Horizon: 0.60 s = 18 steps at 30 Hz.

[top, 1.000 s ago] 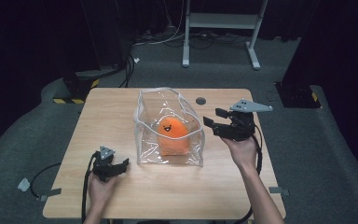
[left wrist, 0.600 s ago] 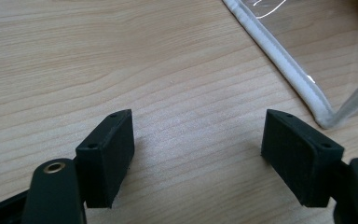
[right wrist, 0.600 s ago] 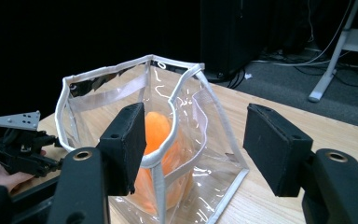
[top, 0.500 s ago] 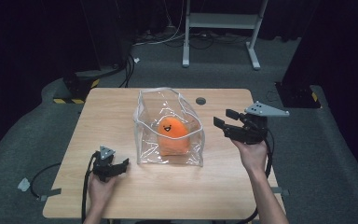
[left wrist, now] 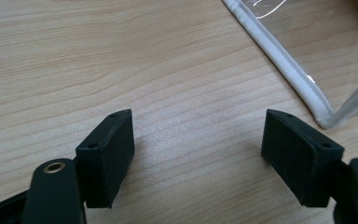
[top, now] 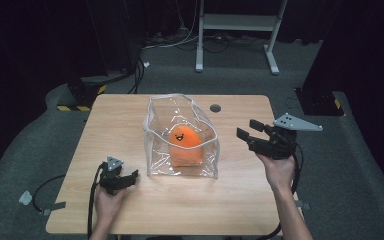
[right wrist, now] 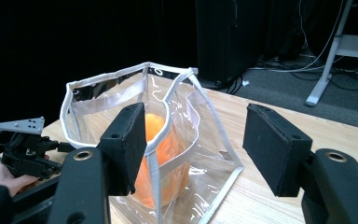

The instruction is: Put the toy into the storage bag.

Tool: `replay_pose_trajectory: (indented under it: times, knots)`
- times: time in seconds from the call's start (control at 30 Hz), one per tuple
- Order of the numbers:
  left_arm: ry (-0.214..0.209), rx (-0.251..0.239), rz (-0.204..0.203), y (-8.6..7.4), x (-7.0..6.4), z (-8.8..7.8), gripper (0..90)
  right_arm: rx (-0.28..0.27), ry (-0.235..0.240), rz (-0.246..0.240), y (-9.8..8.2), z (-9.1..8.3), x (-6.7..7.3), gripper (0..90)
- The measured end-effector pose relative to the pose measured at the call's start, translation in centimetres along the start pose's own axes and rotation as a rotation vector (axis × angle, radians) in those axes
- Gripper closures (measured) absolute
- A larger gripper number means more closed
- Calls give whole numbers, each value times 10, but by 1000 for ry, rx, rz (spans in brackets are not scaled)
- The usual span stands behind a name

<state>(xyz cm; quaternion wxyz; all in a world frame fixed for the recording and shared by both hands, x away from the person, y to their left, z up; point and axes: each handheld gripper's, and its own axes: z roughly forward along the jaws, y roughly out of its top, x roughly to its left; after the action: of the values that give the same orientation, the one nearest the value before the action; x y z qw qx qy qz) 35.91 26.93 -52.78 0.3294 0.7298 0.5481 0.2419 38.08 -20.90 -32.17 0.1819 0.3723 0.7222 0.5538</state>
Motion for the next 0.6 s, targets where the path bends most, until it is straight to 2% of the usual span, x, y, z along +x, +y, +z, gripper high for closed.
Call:
replay_pose_trajectory:
  times: [0.6]
  knots:
    - [0, 0, 0, 0, 0, 0, 253, -19, -14, 22, -10, -17, -6, 398]
